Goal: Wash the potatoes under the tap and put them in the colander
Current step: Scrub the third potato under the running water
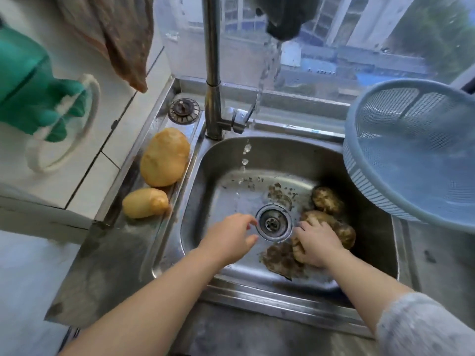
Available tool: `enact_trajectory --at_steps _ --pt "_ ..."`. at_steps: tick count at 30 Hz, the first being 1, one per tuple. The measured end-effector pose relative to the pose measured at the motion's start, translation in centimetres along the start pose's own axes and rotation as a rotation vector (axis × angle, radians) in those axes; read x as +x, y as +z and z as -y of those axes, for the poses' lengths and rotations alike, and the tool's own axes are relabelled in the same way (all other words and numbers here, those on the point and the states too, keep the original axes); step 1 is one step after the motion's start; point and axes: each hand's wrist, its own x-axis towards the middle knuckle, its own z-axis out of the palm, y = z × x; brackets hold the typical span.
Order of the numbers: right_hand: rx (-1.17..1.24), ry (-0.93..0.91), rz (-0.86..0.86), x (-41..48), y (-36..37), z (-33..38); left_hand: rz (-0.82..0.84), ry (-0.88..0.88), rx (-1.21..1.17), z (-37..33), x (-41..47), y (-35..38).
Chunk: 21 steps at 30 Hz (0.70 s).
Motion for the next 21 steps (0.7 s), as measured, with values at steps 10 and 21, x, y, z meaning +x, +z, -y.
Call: enact_trajectory --at_steps 10,21 --pt "-0.383 -0.267 0.031 2.2 1.7 -0.9 -0.080 -0.137 -0.096 -0.9 0.7 1.6" --pt "1.372 0.063 0.126 1.4 -3.0 0.5 -0.008 -0.101 -0.262 -1.9 1.1 1.7"
